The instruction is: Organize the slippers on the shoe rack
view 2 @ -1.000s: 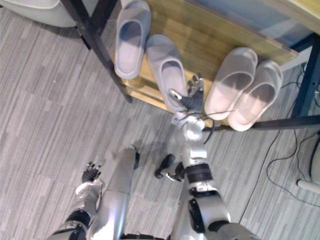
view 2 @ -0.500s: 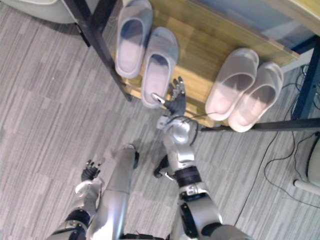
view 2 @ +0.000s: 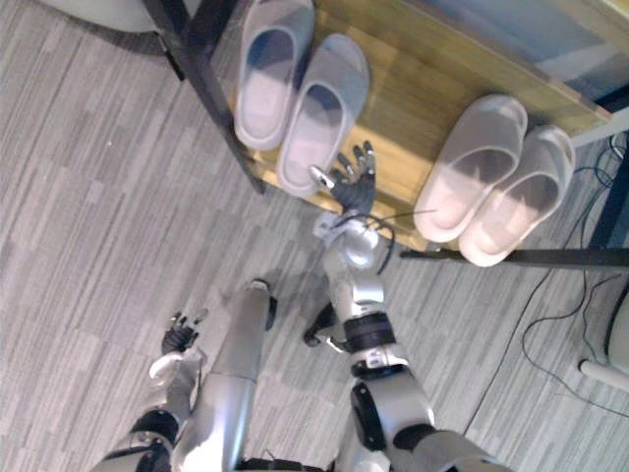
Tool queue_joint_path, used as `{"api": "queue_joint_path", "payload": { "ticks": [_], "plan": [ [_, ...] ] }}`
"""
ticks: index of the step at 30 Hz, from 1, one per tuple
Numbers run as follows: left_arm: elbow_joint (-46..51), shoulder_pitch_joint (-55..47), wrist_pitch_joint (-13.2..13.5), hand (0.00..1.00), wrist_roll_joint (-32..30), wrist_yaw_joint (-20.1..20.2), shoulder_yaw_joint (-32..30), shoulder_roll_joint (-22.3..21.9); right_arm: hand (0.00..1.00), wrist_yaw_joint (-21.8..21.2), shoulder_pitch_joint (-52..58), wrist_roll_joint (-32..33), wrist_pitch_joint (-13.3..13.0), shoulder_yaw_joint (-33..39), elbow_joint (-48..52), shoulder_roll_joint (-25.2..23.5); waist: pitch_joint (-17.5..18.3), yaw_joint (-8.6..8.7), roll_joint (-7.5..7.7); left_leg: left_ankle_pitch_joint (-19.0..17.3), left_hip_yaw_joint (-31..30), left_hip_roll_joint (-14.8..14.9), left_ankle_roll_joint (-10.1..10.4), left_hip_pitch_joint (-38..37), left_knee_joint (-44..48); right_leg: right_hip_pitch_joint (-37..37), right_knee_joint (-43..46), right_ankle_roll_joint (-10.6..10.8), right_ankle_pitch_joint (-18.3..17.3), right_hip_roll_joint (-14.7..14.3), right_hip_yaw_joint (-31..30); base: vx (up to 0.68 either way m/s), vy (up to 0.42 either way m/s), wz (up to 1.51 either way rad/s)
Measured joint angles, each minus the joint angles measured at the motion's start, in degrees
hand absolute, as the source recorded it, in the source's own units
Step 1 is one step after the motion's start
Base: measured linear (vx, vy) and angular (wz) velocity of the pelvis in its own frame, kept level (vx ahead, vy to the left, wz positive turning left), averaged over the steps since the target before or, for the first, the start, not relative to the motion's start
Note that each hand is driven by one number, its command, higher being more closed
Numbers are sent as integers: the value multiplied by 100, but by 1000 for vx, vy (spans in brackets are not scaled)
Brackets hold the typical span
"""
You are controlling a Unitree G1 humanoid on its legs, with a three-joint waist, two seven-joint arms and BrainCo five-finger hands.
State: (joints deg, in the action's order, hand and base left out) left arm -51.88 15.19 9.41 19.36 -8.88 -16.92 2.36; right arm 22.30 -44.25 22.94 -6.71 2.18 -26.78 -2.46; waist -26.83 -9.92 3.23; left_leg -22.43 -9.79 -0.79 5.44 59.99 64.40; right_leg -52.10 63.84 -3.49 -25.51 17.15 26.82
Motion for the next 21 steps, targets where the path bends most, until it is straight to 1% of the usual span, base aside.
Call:
{"api": "queue_joint_path", "payload": {
  "ticks": [2, 5, 7, 9, 10, 14, 16, 21],
  "plan": [
    [0, 13, 32, 0, 1, 0, 2, -17, 0, 17, -151, 94, -5, 19, -127, 80, -20, -20, -34, 4, -4, 1, 6, 8, 0, 0, 3, -4, -2, 0, 18, -4, -49, 1],
    [-6, 35, 41, 0, 4, 1, 6, -43, 0, 22, -411, 214, -15, 229, -205, 155, -47, -50, -81, 5, -7, 1, 8, 20, -2, -11, 11, -16, -8, 0, 31, -2, -34, 1],
    [-17, 58, 47, 0, 49, 2, 43, -57, 0, 21, -672, 243, -61, 244, -375, 324, -72, -75, -125, 10, -15, 3, 16, 45, -2, -34, 17, -20, -9, -1, 43, 1, -38, 1],
    [-21, 91, 46, 0, 61, 4, 88, -84, 0, 2, -916, 302, -80, 235, -392, 493, -98, -127, -181, 23, -15, 3, 38, 97, -1, -93, 30, -53, 9, 0, 42, 11, -36, 1],
    [-69, 141, 53, 0, 66, 4, 113, -104, 0, -15, -1083, 349, -112, 230, -395, 525, -131, -165, -239, 31, -27, 1, 49, 104, 8, -98, 45, -66, 15, -1, 48, 17, -32, 2],
    [-87, 167, 106, 0, 65, 7, 116, -128, 0, -145, -1220, 415, -136, 70, -395, 477, -136, -205, -251, 32, -30, 0, 52, 94, 7, -97, 58, -52, 4, -1, 47, 26, -39, 2],
    [-82, 167, 109, 0, 65, 5, 116, -132, 0, -152, -1212, 409, -141, -47, -395, 476, -135, -211, -252, 32, -29, -3, 51, 94, 8, -94, 54, -49, 2, -1, 43, 8, -16, 0],
    [-56, 166, 111, 0, 67, 1, 118, -150, 0, -145, -1185, 397, -161, -69, -393, 471, -132, -238, -257, 40, -30, -17, 44, 90, 8, -83, 57, -46, 1, 9, 43, 0, 0, 0]
  ]
}}
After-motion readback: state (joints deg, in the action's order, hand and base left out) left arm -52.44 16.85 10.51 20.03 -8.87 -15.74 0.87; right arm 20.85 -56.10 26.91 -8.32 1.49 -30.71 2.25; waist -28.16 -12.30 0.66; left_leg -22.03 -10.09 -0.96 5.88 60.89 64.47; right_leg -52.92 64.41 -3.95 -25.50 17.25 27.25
